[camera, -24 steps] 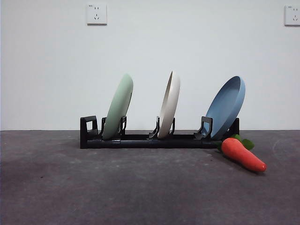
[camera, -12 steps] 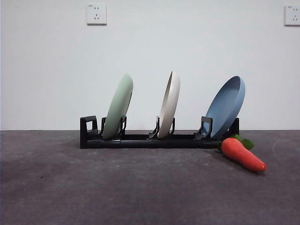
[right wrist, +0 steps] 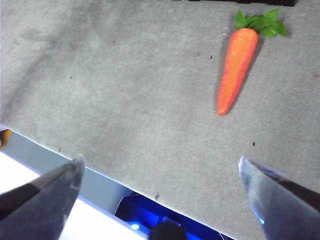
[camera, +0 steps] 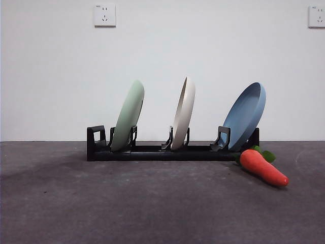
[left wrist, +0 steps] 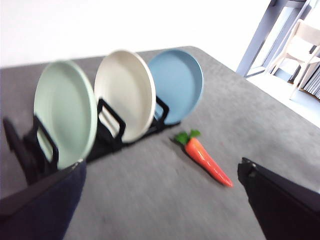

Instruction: Take the green plate from the plate rack,put the plate on the table,take the carrot from the table,put the carrot in the plate

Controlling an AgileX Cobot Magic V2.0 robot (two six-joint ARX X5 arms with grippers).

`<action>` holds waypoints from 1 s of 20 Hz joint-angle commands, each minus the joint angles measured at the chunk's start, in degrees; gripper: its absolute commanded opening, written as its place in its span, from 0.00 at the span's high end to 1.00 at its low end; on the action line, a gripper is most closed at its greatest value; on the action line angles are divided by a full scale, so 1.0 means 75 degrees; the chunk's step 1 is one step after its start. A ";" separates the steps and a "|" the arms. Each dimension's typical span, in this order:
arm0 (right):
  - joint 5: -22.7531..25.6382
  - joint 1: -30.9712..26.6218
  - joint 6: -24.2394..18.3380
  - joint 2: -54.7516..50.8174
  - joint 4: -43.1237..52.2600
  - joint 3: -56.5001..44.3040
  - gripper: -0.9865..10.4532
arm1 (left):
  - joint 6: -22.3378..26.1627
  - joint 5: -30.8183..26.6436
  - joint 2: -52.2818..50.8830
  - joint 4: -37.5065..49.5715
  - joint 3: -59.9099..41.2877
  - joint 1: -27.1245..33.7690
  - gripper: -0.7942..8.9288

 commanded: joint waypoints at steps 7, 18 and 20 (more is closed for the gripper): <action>-0.0003 0.0017 0.0082 0.0012 0.0006 0.0012 0.34 | 0.0758 -0.1641 0.4016 0.1798 0.1690 -0.0973 0.30; 0.0000 0.0017 0.0082 0.0029 -0.0254 0.0012 0.34 | 0.0921 -0.2410 0.6627 0.3669 0.2235 -0.1186 0.31; 0.0000 0.0017 0.0082 0.0029 -0.0254 0.0012 0.34 | 0.0930 -0.2483 0.6773 0.3724 0.2235 -0.1186 0.31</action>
